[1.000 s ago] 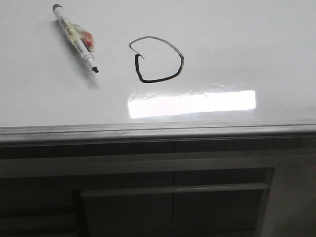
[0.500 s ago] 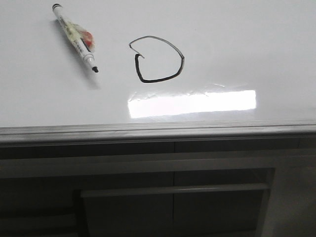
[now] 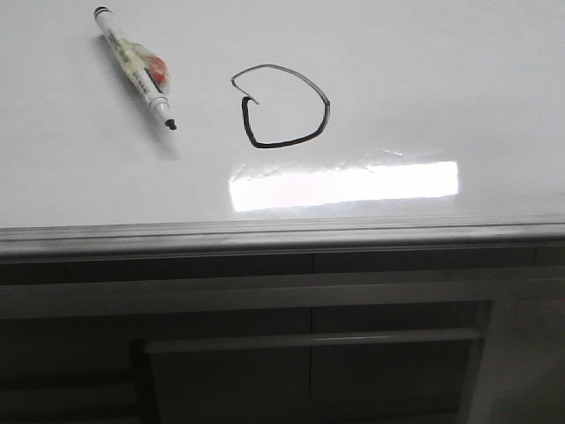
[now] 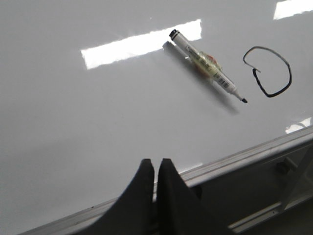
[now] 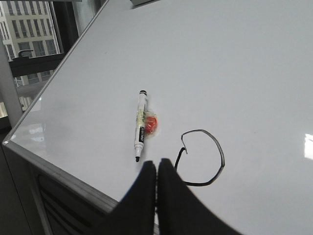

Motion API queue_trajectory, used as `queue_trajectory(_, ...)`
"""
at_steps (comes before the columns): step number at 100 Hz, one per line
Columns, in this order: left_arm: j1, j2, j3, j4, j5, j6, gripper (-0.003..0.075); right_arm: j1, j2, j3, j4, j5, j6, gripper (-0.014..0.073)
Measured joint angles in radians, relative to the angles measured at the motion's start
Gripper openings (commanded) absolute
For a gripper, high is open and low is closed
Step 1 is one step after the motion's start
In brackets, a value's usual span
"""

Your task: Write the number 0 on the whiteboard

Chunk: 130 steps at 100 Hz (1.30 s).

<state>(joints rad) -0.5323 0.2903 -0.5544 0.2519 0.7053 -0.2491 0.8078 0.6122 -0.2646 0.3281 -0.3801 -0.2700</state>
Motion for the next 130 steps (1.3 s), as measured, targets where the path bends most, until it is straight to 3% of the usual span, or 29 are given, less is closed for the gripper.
queue_trajectory(15,0.05,-0.033,0.067,-0.005,-0.053,0.026,-0.002,0.0,0.0,0.0,0.0,0.0,0.0,-0.0047)
queue_trajectory(35,0.238,-0.171,0.321,-0.162,-0.436,0.235,-0.002,0.0,0.0,0.0,0.0,0.0,0.0,-0.0047)
queue_trajectory(47,0.334,-0.249,0.462,-0.208,-0.534,0.254,-0.002,0.0,0.0,0.0,0.0,0.0,0.0,-0.0047)
queue_trajectory(68,0.416,-0.294,0.56,-0.237,-0.519,0.262,-0.002,0.0,0.0,0.0,0.0,0.0,0.0,-0.0047)
queue_trajectory(84,0.434,-0.294,0.56,-0.252,-0.383,0.262,-0.002,0.0,0.0,0.0,0.0,0.0,0.0,-0.0047)
queue_trajectory(130,0.441,-0.294,0.56,-0.259,-0.377,0.262,-0.002,0.0,0.0,0.001,0.0,0.0,0.0,-0.0047)
